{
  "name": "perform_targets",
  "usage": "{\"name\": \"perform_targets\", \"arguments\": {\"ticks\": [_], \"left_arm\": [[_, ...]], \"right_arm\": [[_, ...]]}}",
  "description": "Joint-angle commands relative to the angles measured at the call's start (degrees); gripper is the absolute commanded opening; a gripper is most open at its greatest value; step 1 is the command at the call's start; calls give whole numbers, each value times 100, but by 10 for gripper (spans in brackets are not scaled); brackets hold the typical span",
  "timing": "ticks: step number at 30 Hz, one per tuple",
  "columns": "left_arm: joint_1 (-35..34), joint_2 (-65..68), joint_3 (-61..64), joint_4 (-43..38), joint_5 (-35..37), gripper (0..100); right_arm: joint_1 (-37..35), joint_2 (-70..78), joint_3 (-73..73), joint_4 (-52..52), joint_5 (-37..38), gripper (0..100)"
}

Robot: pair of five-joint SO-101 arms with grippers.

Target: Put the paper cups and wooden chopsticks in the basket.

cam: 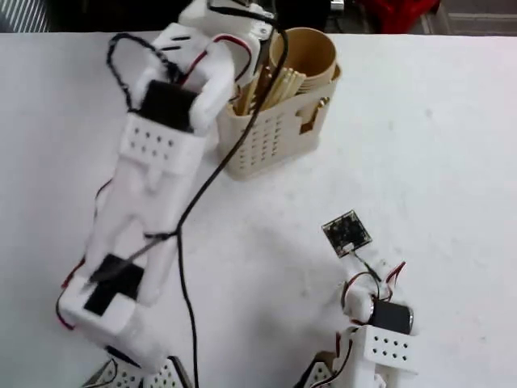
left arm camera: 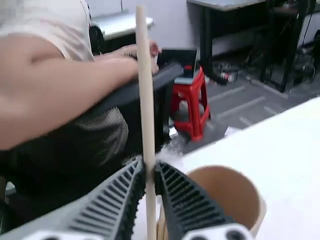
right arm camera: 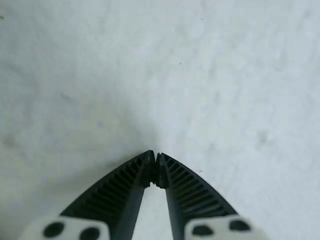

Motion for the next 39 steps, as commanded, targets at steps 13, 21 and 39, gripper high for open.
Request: {"name": "perform_targets", "arguments": {"ticks": [13, 21, 39], "left_arm": [[-110, -1719, 3253, -1319, 316, 60], [-136, -3099, 4967, -1908, -53, 80], [-655, -5103, 6989, -1688, -44, 135]], "right_arm": [[13, -57, -35, -101, 53, 17], [13, -57, -35, -101, 53, 17], [48, -57, -70, -101, 53, 17]]}}
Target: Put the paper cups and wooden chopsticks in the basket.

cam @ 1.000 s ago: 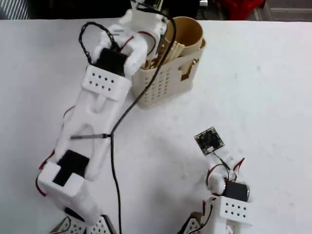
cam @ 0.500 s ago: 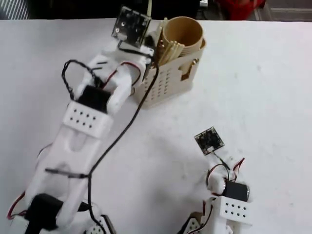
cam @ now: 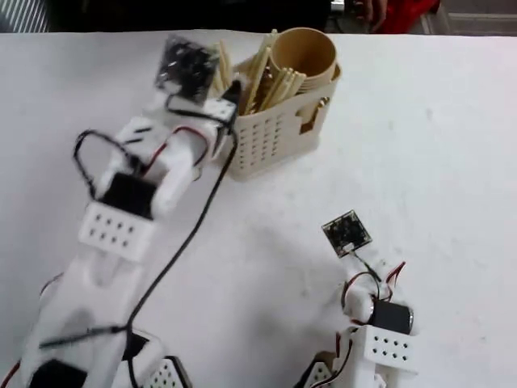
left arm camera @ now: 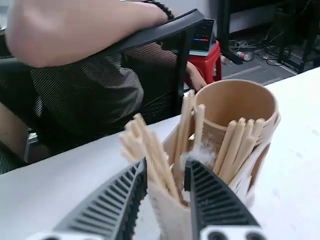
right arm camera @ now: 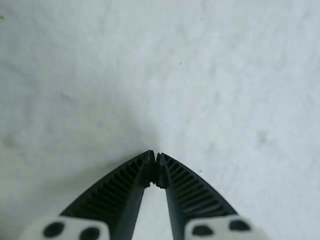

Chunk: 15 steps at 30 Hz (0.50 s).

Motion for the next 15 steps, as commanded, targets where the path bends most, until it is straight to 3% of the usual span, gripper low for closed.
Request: {"name": "perform_targets", "arguments": {"ticks": [1, 7, 15], "left_arm": [[-251, -1156, 941, 26, -70, 136], [-567, -2659, 2523, -9, -70, 138], [-910, -4681, 4510, -18, -70, 139]], "right_arm": [[48, -57, -79, -101, 53, 17], [57, -567, -26, 22, 9, 17], [22, -2211, 264, 1051, 0, 17]]}}
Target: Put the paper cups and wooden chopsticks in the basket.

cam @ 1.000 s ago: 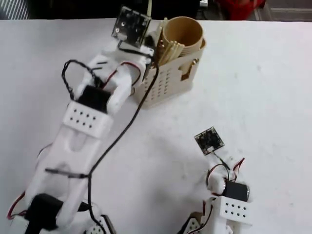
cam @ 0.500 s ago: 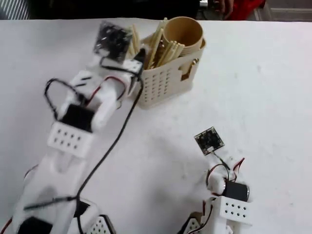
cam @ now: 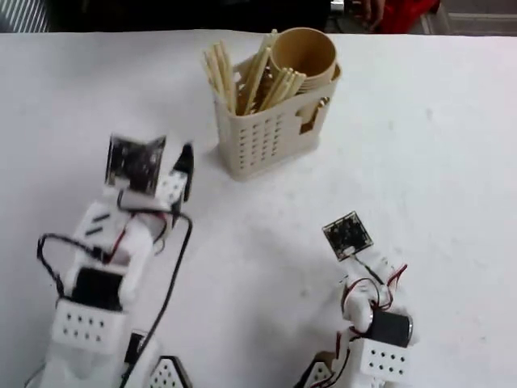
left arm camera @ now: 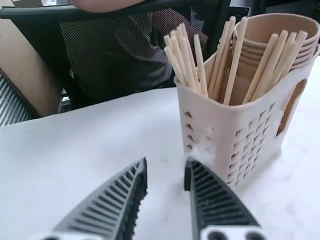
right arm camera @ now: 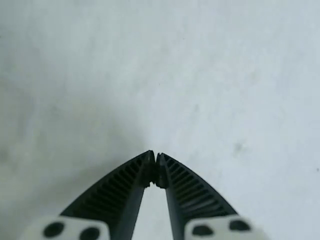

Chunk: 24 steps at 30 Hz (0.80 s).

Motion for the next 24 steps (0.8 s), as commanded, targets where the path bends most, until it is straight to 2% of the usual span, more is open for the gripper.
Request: {"name": "perform_targets", "arguments": {"ticks": [1, 10, 17, 20, 24], "left_arm": [[-189, -1235, 967, -18, -70, 139], [-585, -3679, 2919, -9, -70, 136], [-1112, -3371, 3165, 62, -70, 139], [-1226, -3371, 3165, 571, -70, 139], [-1226, -3371, 3165, 2066, -70, 136]], "right_arm": [[13, -400, 44, 268, 0, 17], [13, -356, 114, 101, 9, 18], [48, -356, 114, 127, 18, 18], [48, -356, 114, 127, 18, 18], [48, -356, 114, 127, 18, 18]]}}
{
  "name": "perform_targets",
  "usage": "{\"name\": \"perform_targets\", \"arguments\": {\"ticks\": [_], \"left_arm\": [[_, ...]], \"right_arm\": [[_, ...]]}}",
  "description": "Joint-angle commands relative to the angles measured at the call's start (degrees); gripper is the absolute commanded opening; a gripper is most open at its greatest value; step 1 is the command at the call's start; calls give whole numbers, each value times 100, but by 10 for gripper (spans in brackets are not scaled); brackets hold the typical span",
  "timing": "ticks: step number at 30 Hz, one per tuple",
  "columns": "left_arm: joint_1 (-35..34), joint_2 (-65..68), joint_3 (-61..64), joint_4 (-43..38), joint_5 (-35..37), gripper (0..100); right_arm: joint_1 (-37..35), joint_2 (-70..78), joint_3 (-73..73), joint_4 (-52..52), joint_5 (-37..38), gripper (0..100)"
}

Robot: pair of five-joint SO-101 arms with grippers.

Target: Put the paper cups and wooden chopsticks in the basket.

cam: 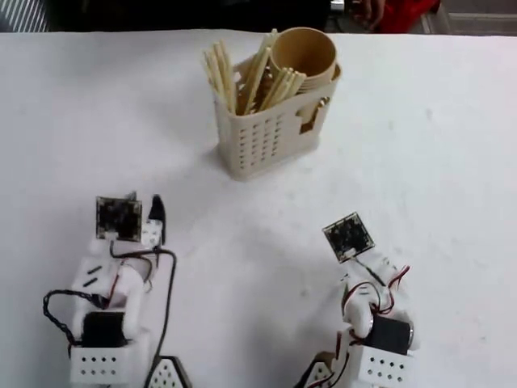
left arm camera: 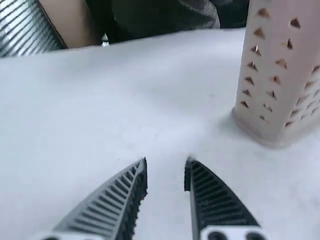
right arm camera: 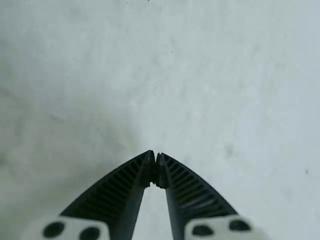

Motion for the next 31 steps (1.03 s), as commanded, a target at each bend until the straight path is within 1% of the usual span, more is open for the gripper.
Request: {"name": "perform_targets", "arguments": {"ticks": [1, 3, 5, 11, 31], "left_arm": [[-57, 40, 0, 1644, -35, 136], [-66, 40, 0, 2268, -44, 136], [-66, 13, 0, 2646, -44, 136], [-66, 13, 0, 3218, -44, 136], [-66, 13, 0, 3235, -35, 136]], "right_arm": [[48, -66, 53, -48, 18, 18], [48, -66, 53, -48, 18, 18], [48, -66, 53, -48, 18, 18], [48, -66, 53, -48, 18, 18], [48, -66, 53, -48, 9, 18]]}}
